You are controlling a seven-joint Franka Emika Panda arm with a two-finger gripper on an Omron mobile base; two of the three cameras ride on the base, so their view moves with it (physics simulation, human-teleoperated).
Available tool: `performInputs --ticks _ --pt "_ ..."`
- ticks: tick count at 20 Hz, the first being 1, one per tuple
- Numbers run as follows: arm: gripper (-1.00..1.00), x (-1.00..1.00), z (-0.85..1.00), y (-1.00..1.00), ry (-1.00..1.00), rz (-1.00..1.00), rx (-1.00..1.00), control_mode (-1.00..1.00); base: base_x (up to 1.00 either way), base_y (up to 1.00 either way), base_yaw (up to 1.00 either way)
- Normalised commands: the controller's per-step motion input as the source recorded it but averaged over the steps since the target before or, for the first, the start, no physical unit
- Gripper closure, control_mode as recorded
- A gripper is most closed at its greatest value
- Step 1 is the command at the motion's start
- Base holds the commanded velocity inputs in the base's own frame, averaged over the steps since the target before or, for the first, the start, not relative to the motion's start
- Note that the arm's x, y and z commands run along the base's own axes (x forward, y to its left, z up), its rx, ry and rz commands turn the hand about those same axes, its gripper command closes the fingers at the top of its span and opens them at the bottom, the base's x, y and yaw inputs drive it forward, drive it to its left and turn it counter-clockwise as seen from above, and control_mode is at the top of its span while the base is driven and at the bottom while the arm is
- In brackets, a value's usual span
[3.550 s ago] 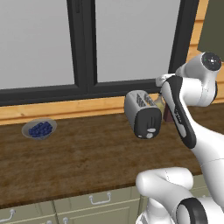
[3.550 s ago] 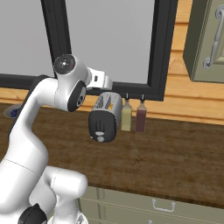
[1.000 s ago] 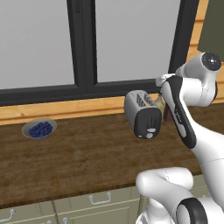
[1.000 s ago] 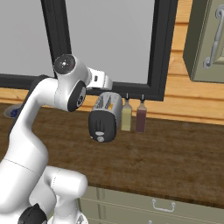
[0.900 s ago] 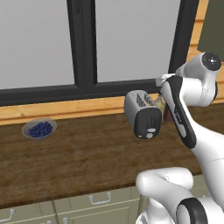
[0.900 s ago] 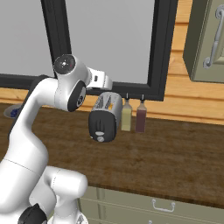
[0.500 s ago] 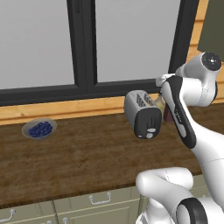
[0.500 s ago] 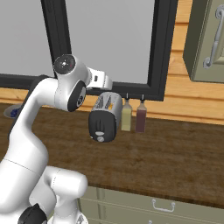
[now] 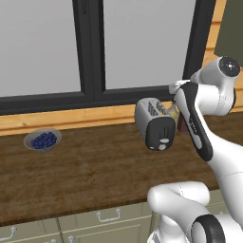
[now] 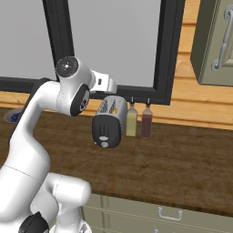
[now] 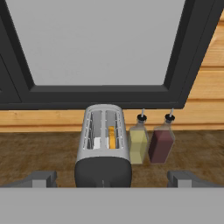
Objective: Start the toaster. Once the lever pops up, take the bread to the plate on the dining counter.
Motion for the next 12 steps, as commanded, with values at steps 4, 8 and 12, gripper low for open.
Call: performInputs --ticks 4,8,12 --pt "-1.0 0.0 0.0 0.0 0.0 0.0 0.0 -1.0 0.0 0.0 0.0" --pt "-1.0 0.0 0.0 0.0 0.0 0.0 0.0 -1.0 0.0 0.0 0.0" --pt "-1.0 0.0 0.0 0.0 0.0 0.0 0.0 -1.0 0.0 0.0 0.0"
